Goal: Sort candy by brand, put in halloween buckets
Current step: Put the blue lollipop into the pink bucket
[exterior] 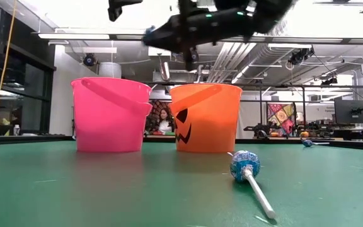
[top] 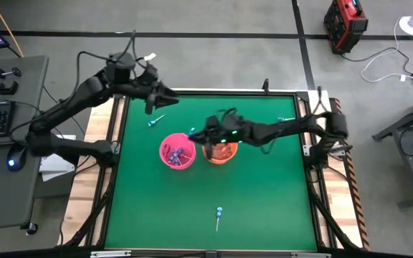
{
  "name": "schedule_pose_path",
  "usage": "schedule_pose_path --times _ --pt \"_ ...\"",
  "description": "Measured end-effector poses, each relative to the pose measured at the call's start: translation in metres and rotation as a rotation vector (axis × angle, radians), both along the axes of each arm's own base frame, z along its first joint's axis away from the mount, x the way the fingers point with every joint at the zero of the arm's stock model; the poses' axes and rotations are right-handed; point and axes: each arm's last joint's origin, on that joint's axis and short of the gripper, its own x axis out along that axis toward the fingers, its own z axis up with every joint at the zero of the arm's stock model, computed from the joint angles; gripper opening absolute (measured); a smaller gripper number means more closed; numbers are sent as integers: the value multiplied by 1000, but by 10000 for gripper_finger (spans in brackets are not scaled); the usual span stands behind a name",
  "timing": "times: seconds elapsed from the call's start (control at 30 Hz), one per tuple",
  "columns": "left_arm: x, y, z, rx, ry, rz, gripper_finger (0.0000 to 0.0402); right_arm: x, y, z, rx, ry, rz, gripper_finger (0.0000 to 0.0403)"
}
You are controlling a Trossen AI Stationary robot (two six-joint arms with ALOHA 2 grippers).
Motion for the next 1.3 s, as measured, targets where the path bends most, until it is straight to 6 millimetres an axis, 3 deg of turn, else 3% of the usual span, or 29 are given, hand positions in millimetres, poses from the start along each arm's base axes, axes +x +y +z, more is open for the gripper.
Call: schedule_pose_path --times 0.17,0.3,0.5,0.67,0.8,0.93,1.03,1.17,1.3 --pt "-29 -16 -3 85 140 67 190 37 9 -10 -14 229 -55 0" --pt "-46 -24 -8 116 259 124 190 59 5 -5 8 330 -89 19" --pt "-57 -29 -14 127 377 162 190 81 4 -1 147 425 -66 135" --pt "-62 -31 -20 105 460 186 190 82 12 15 126 464 -31 233" --pt "-67 -28 -28 64 610 381 190 65 6 54 29 484 -51 258" --pt "-60 -16 -55 29 756 496 190 27 4 94 -112 570 -117 260" --pt "-49 0 -97 -41 877 513 190 -2 3 112 -167 662 -175 261" --pt "-39 19 -166 -172 1142 504 190 -44 4 140 -186 724 -271 261" --pt "-28 37 -210 -215 1242 495 190 -77 11 160 -200 749 -368 261"
